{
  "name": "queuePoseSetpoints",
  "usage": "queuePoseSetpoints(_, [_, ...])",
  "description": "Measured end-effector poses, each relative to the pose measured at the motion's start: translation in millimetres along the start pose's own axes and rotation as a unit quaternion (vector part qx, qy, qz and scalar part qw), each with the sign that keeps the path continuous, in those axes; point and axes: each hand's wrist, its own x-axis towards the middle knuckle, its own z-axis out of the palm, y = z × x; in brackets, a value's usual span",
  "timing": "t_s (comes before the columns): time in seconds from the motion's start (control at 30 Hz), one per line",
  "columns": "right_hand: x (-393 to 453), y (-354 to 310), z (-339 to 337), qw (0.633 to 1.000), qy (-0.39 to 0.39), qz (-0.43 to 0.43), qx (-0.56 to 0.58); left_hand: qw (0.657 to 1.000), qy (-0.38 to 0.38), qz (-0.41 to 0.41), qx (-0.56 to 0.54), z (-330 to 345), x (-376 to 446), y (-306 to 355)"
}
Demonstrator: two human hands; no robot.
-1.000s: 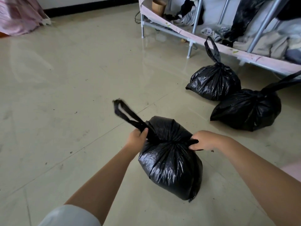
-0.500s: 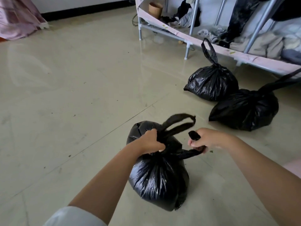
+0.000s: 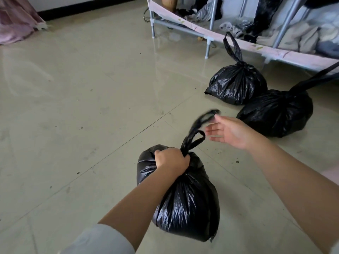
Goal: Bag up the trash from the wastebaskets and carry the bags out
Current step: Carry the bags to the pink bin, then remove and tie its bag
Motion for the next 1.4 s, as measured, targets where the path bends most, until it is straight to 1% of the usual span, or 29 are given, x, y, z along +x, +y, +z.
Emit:
queuePoseSetpoints(0.03, [-0.3, 1.4, -2.0, 0.999, 0.013, -0.012, -0.042, 0.999, -0.010, -0.006, -0.041, -3.1, 1.5, -0.9])
queuePoseSetpoints(0.07, [0.7, 3.9, -4.9, 0.993, 0.031, -0.022, -0.108, 0.994, -0.026, -0.017, -0.104, -5.8, 3.3, -2.2])
queuePoseSetpoints(0.1, [2.1, 5.9, -7.2, 0.979, 0.050, -0.033, -0.195, 0.984, -0.042, -0.030, -0.173, -8.6, 4.2, -3.5])
queuePoseSetpoints(0.13, [3.5, 7.3, -7.1, 0.953, 0.062, -0.053, -0.293, 0.972, -0.050, -0.038, -0.226, -11.4, 4.1, -4.5])
queuePoseSetpoints(0.2, [4.9, 8.5, 1.4, 0.875, 0.040, -0.099, -0.472, 0.957, -0.056, -0.023, -0.283, -13.7, 3.9, -5.7])
queuePoseSetpoints(0.27, [8.7, 13.8, 12.5, 0.780, 0.007, -0.106, -0.617, 0.944, -0.078, 0.015, -0.321, -15.1, 1.5, -5.5])
queuePoseSetpoints(0.3, [11.4, 16.5, 17.6, 0.737, -0.006, -0.096, -0.669, 0.937, -0.099, 0.031, -0.334, -15.4, -0.2, -5.5])
queuePoseSetpoints(0.33, [14.1, 18.6, 20.8, 0.712, -0.017, -0.080, -0.697, 0.931, -0.125, 0.045, -0.339, -15.6, -0.8, -5.2])
queuePoseSetpoints(0.37, [15.2, 19.2, 23.6, 0.708, -0.027, -0.066, -0.703, 0.925, -0.150, 0.054, -0.344, -16.6, -1.4, -5.3])
queuePoseSetpoints(0.4, [15.1, 18.5, 25.5, 0.716, -0.034, -0.059, -0.695, 0.917, -0.165, 0.054, -0.359, -18.7, -2.0, -5.2])
queuePoseSetpoints(0.43, [14.1, 17.0, 26.4, 0.731, -0.035, -0.060, -0.679, 0.902, -0.173, 0.048, -0.392, -21.2, -2.5, -5.7])
queuePoseSetpoints(0.47, [12.9, 14.8, 27.0, 0.744, -0.034, -0.065, -0.664, 0.878, -0.179, 0.038, -0.442, -23.8, -2.8, -6.8])
queuePoseSetpoints(0.5, [11.5, 11.6, 27.3, 0.748, -0.034, -0.069, -0.659, 0.842, -0.186, 0.026, -0.505, -25.7, -2.5, -8.9])
queuePoseSetpoints(0.57, [7.1, 0.4, 26.8, 0.747, -0.027, -0.083, -0.660, 0.742, -0.202, -0.004, -0.640, -28.1, -1.1, -15.2])
queuePoseSetpoints(0.6, [4.5, -7.7, 28.0, 0.753, -0.026, -0.082, -0.652, 0.691, -0.210, -0.019, -0.692, -29.0, -0.2, -19.1])
queuePoseSetpoints(0.63, [0.7, -17.3, 29.4, 0.766, -0.031, -0.076, -0.638, 0.654, -0.219, -0.031, -0.724, -29.5, 0.1, -23.2])
queuePoseSetpoints(0.67, [-3.9, -27.5, 31.5, 0.780, -0.041, -0.069, -0.621, 0.632, -0.233, -0.036, -0.738, -29.5, 0.1, -26.6])
queuePoseSetpoints(0.7, [-8.8, -37.5, 34.2, 0.789, -0.052, -0.059, -0.609, 0.620, -0.250, -0.037, -0.743, -29.3, -0.6, -29.1])
queuePoseSetpoints(0.77, [-17.2, -50.4, 41.1, 0.786, -0.074, -0.038, -0.612, 0.606, -0.273, -0.035, -0.746, -29.4, -1.3, -31.0])
queuePoseSetpoints(0.83, [-23.0, -51.1, 51.7, 0.762, -0.096, -0.003, -0.640, 0.603, -0.276, -0.032, -0.748, -30.2, 0.2, -30.6])
queuePoseSetpoints(0.9, [-25.1, -44.4, 62.4, 0.740, -0.113, 0.012, -0.663, 0.605, -0.254, -0.035, -0.754, -33.4, 4.6, -32.5])
queuePoseSetpoints(0.93, [-24.3, -40.3, 65.9, 0.737, -0.121, 0.013, -0.664, 0.603, -0.237, -0.041, -0.761, -35.3, 8.0, -34.7])
queuePoseSetpoints(0.97, [-22.7, -36.5, 66.6, 0.743, -0.128, 0.018, -0.656, 0.601, -0.215, -0.050, -0.768, -36.9, 11.4, -37.7])
queuePoseSetpoints(1.1, [-12.9, -18.7, 54.0, 0.800, -0.167, 0.050, -0.574, 0.599, -0.118, -0.075, -0.788, -36.4, 19.3, -46.1])
queuePoseSetpoints(1.17, [-10.0, -7.6, 47.6, 0.816, -0.192, 0.052, -0.543, 0.595, -0.084, -0.078, -0.796, -34.0, 18.5, -45.2])
queuePoseSetpoints(1.27, [-5.4, 1.7, 42.9, 0.838, -0.195, 0.061, -0.506, 0.581, -0.048, -0.081, -0.809, -30.7, 16.0, -42.0])
queuePoseSetpoints(1.3, [-3.4, 2.5, 42.1, 0.832, -0.195, 0.065, -0.515, 0.583, -0.042, -0.078, -0.808, -29.5, 15.7, -42.1])
queuePoseSetpoints(1.33, [-1.4, 3.1, 41.3, 0.815, -0.197, 0.068, -0.541, 0.592, -0.044, -0.074, -0.801, -28.1, 15.2, -42.9])
queuePoseSetpoints(1.4, [-0.9, 1.5, 40.1, 0.769, -0.194, 0.069, -0.605, 0.625, -0.067, -0.060, -0.775, -26.0, 13.4, -45.5])
